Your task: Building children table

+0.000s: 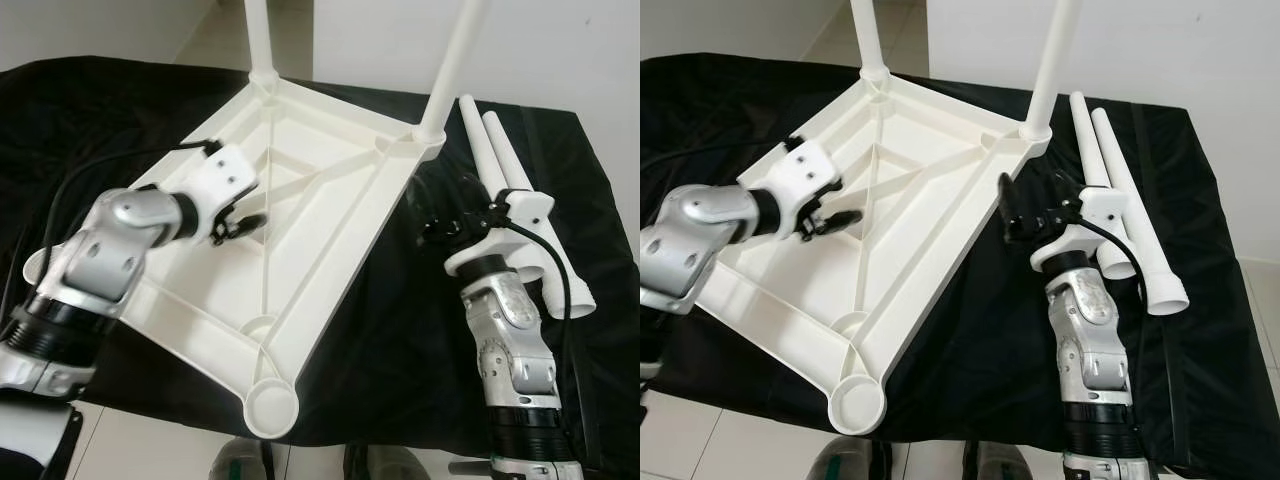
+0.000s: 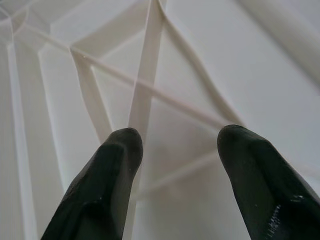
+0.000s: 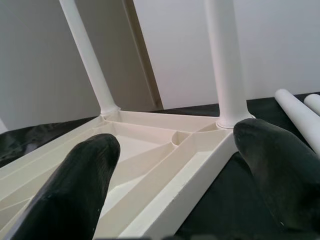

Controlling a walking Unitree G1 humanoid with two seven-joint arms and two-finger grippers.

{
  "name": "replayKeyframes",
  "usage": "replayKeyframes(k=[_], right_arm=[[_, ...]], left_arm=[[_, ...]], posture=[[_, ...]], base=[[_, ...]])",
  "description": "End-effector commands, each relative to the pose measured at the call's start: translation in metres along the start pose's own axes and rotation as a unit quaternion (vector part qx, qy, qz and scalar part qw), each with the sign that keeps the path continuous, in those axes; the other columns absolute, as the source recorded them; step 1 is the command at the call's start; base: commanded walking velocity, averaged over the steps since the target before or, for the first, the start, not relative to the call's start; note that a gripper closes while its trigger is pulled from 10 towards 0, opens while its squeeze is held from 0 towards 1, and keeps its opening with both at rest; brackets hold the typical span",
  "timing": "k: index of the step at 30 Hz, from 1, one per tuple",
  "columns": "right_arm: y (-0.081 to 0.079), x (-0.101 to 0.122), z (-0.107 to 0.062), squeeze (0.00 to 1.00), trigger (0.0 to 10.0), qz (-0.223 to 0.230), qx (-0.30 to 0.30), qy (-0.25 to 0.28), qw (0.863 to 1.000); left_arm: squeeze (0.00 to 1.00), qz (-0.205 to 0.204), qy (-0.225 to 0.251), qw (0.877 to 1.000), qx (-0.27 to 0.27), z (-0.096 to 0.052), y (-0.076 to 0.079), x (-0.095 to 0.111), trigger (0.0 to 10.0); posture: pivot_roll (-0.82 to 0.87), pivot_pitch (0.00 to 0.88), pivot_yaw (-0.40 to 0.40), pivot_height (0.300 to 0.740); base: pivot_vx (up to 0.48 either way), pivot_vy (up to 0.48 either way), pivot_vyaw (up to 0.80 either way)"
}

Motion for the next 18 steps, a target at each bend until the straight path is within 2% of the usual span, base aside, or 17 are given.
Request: replayKeyframes(k=[1,4,5,6,9,10,11,14,17,18], right_arm=[[-0.001,-0.001,-0.002,0.0,10.0,0.0,0.001,-0.002,1.0],[-0.001,-0.001,-0.002,0.0,10.0,0.0,0.002,-0.002,1.0],[-0.001,-0.002,-0.002,0.0,10.0,0.0,0.002,-0.002,1.0],[-0.001,-0.002,-0.002,0.0,10.0,0.0,0.002,-0.002,1.0],[-0.001,-0.002,-0.001,0.0,10.0,-0.002,0.005,-0.002,1.0],[-0.001,-0.002,-0.001,0.0,10.0,-0.002,0.005,-0.002,1.0],[0.0,-0.002,-0.001,0.0,10.0,-0.003,0.004,-0.002,1.0],[0.0,-0.002,-0.001,0.0,10.0,-0.003,0.004,-0.002,1.0],[0.003,-0.001,0.0,0.0,10.0,-0.007,0.001,0.0,1.0],[0.003,-0.001,0.0,0.0,10.0,-0.007,0.001,0.0,1.0]], left_arm=[[0.0,0.004,-0.02,1.0,-0.023,-0.005,0.007,-0.008,10.0],[0.0,0.006,-0.024,0.999,-0.031,-0.007,0.011,-0.01,10.0],[0.0,0.006,-0.032,0.998,-0.048,-0.007,0.019,-0.015,10.0],[0.0,0.006,-0.032,0.998,-0.048,-0.007,0.019,-0.015,10.0],[0.0,0.0,-0.056,0.993,-0.106,-0.003,0.053,-0.029,10.0],[0.0,0.0,-0.056,0.993,-0.106,-0.003,0.053,-0.029,10.0],[0.0,-0.004,-0.055,0.991,-0.12,0.0,0.063,-0.03,10.0],[0.0,-0.004,-0.055,0.991,-0.12,0.0,0.063,-0.03,10.0],[0.0,-0.04,-0.042,0.991,-0.121,0.015,0.074,-0.026,10.0],[0.0,-0.04,-0.042,0.991,-0.121,0.015,0.074,-0.026,10.0]], posture=[[0.02,0.098,0.03,0.74],[0.02,0.099,0.03,0.74],[0.03,0.1,0.029,0.74],[0.03,0.1,0.029,0.74],[0.02,0.103,0.027,0.74],[0.02,0.103,0.027,0.74],[0.02,0.105,0.026,0.74],[0.02,0.105,0.026,0.74],[0.01,0.113,0.027,0.74],[0.01,0.113,0.027,0.74]], base=[[0.0,0.0,0.0],[0.0,0.0,0.0],[0.0,0.0,0.0],[0.0,0.0,0.0],[0.0,0.0,0.0],[0.0,0.0,0.0],[0.0,0.0,0.0],[0.0,0.0,0.0],[0.0,0.0,0.0],[0.0,0.0,0.0]])
Point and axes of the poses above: a point about 5 cm out from each wrist's last joint towards the gripper, its own z axis pointing out of the wrist towards the gripper, its own x axis along the axis of the wrist's last joint, y = z × x, the point moved 4 cm from there along z, pointing out of the wrist towards the gripper, and after that the axes turned 11 degrees about -z, right-handed, at the moved point
